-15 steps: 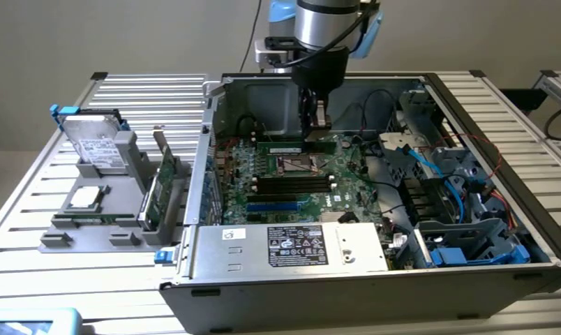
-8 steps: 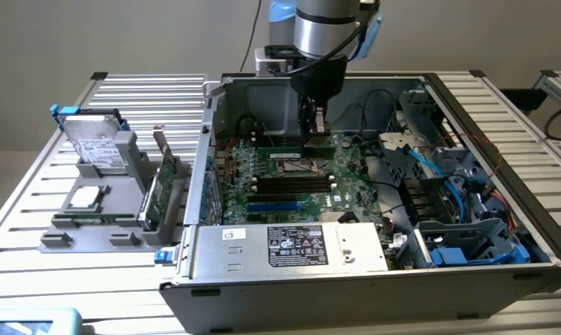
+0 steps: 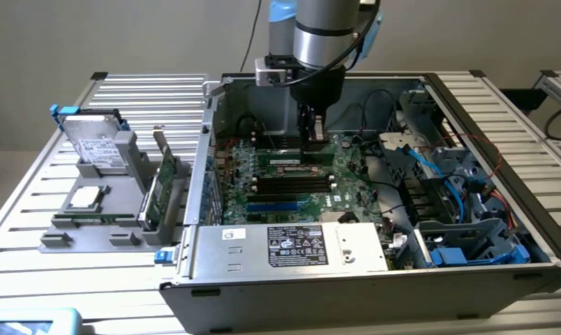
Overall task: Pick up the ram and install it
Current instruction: 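Insert the ram into the slot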
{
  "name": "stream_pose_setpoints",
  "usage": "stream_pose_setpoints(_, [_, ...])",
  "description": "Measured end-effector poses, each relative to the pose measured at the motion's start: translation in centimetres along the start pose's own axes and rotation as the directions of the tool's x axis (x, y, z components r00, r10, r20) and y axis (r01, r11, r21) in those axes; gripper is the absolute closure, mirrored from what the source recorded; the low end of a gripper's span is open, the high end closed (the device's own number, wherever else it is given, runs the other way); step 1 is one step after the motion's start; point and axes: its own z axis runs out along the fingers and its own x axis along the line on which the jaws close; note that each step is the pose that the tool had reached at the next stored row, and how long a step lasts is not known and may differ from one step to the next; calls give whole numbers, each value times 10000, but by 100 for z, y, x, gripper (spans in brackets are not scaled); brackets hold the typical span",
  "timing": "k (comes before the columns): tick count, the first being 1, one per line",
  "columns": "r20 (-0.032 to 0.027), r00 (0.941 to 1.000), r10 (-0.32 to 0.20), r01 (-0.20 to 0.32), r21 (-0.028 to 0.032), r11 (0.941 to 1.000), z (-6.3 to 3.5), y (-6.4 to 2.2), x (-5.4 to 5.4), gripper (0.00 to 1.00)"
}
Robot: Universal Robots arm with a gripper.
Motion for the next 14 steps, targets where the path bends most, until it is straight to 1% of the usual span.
stream_pose_setpoints(3, [-65, 10000, 2, -2, -2, 10000, 36, -1, -3, 87])
stream_pose_setpoints(7, [-192, 9998, 5, -6, -6, 10000, 73, -2, -5, 87])
stream_pose_setpoints(10, [-269, 9996, 8, -8, -8, 10000, 105, -3, -8, 87])
stream_pose_setpoints(14, [-276, 9996, 7, -7, -8, 10000, 178, -6, -14, 87])
